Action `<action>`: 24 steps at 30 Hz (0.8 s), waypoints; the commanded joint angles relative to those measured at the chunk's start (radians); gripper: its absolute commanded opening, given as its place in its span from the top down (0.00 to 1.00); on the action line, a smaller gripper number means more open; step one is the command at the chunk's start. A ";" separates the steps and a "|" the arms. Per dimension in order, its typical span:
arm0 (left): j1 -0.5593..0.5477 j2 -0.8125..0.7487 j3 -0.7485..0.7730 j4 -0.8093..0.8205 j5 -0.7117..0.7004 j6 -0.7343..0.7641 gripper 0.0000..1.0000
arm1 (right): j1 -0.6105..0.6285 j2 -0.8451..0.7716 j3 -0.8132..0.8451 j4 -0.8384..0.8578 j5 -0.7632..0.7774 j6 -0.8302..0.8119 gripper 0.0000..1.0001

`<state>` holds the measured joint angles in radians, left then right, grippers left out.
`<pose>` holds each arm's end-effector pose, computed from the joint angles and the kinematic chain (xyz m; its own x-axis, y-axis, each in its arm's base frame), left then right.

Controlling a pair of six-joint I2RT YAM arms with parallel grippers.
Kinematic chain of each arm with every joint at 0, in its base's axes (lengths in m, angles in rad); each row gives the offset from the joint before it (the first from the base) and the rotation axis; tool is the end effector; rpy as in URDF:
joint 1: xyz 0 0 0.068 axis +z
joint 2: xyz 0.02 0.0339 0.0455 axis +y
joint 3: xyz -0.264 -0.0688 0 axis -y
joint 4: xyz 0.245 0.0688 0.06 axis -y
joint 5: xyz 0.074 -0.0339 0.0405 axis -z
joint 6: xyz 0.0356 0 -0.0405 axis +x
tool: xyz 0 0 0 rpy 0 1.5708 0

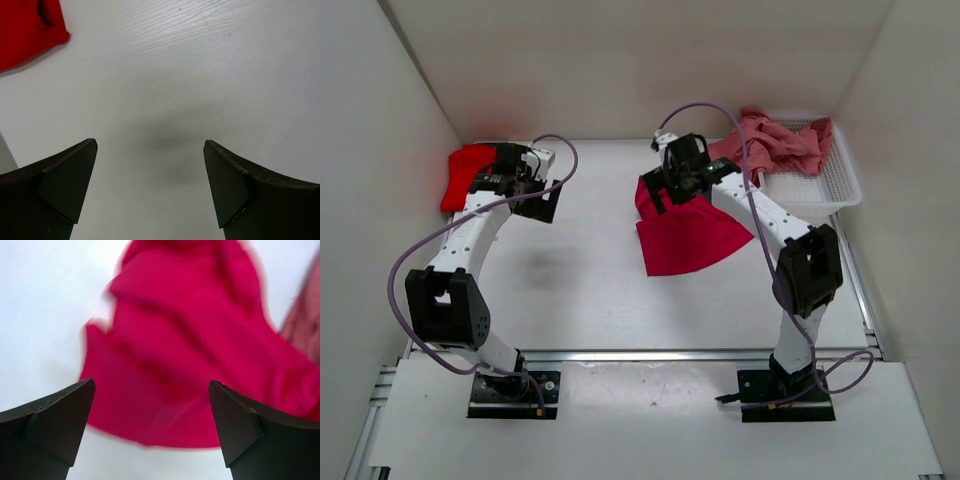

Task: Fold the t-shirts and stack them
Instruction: Move the tshirt to the center of the board, then flatten out the tshirt

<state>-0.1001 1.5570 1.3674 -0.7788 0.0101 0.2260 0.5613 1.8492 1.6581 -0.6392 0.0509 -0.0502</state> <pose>0.3287 -0.0334 0.2999 -0.7753 0.3031 -0.5541 0.2867 0.9506 0.1189 0.3552 0.2212 0.2988 -0.5989 -0.4357 -0.6719 -0.5333 0.8429 -0.0714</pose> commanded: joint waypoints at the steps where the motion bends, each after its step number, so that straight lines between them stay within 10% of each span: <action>1: 0.007 -0.005 -0.005 0.001 0.008 0.009 0.01 | -0.126 0.122 0.129 0.045 -0.066 0.070 0.02; 8: -0.009 -0.018 -0.019 -0.004 0.007 0.018 0.01 | -0.118 0.223 0.022 0.029 -0.062 0.064 0.27; 13: -0.004 -0.009 -0.014 -0.004 0.027 0.013 0.01 | -0.088 0.174 -0.103 0.029 -0.205 0.012 0.97; 19: 0.028 -0.020 0.007 -0.014 0.083 -0.020 0.02 | 0.116 0.119 0.017 0.029 -0.630 -0.103 1.00; 23: 0.062 -0.025 -0.001 -0.017 0.125 -0.030 0.01 | 0.181 0.076 0.077 0.029 -0.487 -0.129 1.00; 24: 0.051 -0.023 -0.010 -0.016 0.125 -0.031 0.02 | 0.169 0.062 0.062 0.035 -0.473 -0.075 0.85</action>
<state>-0.0547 1.5635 1.3582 -0.7868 0.0868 0.2108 0.7498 2.0243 1.6863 -0.6121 -0.3985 -0.1322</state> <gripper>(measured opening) 0.988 0.128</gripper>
